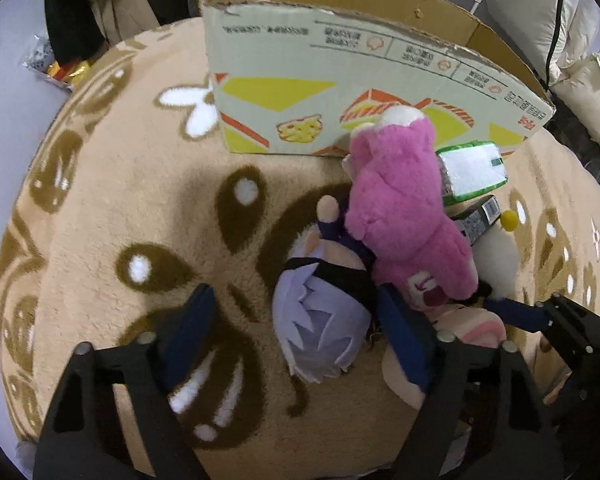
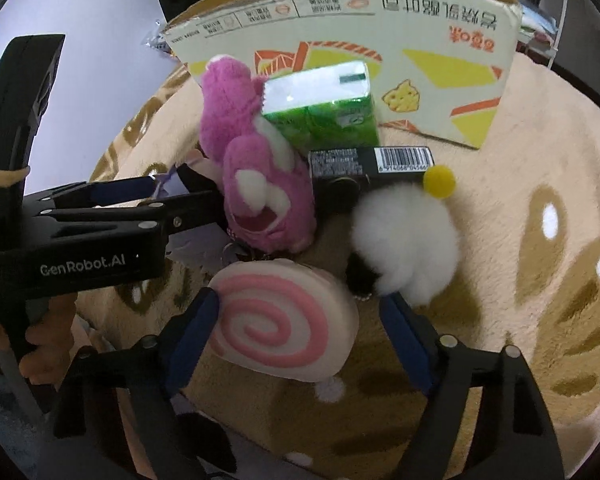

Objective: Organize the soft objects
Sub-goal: 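Lower the left tool onto the white-haired doll while the right tool grasps the swirl cushion, then lift the doll with the left tool while the right tool carries the swirl cushion toward the box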

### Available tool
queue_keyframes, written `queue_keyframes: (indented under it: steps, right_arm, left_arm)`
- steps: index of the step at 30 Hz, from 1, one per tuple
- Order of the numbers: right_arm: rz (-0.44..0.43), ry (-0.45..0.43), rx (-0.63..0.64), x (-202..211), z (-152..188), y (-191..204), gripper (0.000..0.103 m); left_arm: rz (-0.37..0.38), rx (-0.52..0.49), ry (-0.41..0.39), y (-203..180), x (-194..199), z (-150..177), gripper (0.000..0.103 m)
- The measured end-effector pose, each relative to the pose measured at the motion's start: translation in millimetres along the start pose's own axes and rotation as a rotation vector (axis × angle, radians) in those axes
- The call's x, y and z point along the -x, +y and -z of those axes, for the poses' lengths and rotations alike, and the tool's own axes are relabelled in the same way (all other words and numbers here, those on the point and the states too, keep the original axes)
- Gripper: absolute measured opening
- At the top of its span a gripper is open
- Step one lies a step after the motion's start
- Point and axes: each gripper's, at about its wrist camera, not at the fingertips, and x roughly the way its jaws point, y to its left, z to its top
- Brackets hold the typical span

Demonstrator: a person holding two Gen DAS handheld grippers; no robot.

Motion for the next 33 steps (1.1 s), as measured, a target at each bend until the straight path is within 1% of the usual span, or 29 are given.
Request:
queue_keyframes:
  steps: [1,2,3,4,6,9,10,12,15,20,25,30,33]
  right_arm:
    - [-0.005,0.004,-0.002,-1.1,-0.7,-1.1,0.078]
    - [-0.013,0.008,-0.001,-2.2,-1.4,-1.9,0.072]
    - [-0.018,0.01,0.003,-2.8,-1.3,-1.5,0.066]
    - [-0.016,0.011,0.008,-3.6,-2.4,0.2,0.064]
    - [-0.018,0.013,0.018,-4.1,-2.7,2.8,0.056]
    - [-0.028,0.009,0.007,0.4,-3.3,1.1,0.049]
    - [-0.021,0.002,0.006,1.9,-1.7,1.0,0.048]
    - [0.001,-0.016,0.004,4.6,-1.0,3.2,0.045]
    - [0.029,-0.041,0.013,11.8,-0.5,4.0,0.043]
    - [0.055,-0.097,0.014,29.7,1.5,1.0,0.043]
    - [0.081,-0.159,-0.002,43.7,1.2,-1.6,0.043]
    - [0.114,-0.256,0.006,64.4,2.4,-4.3,0.043]
    - [0.129,-0.316,-0.012,76.0,3.2,-4.8,0.043]
  left_arm:
    - [0.01,-0.002,0.004,-0.7,-1.1,0.3,0.07]
    - [0.023,-0.003,0.004,-1.0,-1.4,0.9,0.067]
    - [0.038,-0.006,0.002,-1.7,-1.2,1.1,0.061]
    - [0.047,-0.008,-0.001,-2.8,-1.2,1.0,0.058]
    - [0.054,0.002,-0.002,-1.9,-4.4,0.0,0.058]
    - [0.077,0.042,0.002,2.0,-10.1,-0.9,0.058]
    - [0.083,0.042,0.001,2.1,-10.2,-0.7,0.051]
    - [0.093,0.036,-0.002,3.4,-8.0,-1.1,0.048]
    - [0.08,0.026,-0.011,-1.0,-3.8,2.2,0.046]
    - [0.008,-0.001,-0.041,-7.3,5.5,10.3,0.046]
    - [-0.03,0.003,-0.045,-7.9,12.7,17.9,0.046]
    - [-0.066,0.015,-0.086,-14.0,28.5,23.3,0.046]
    - [-0.077,0.015,-0.121,-9.0,42.2,29.4,0.046]
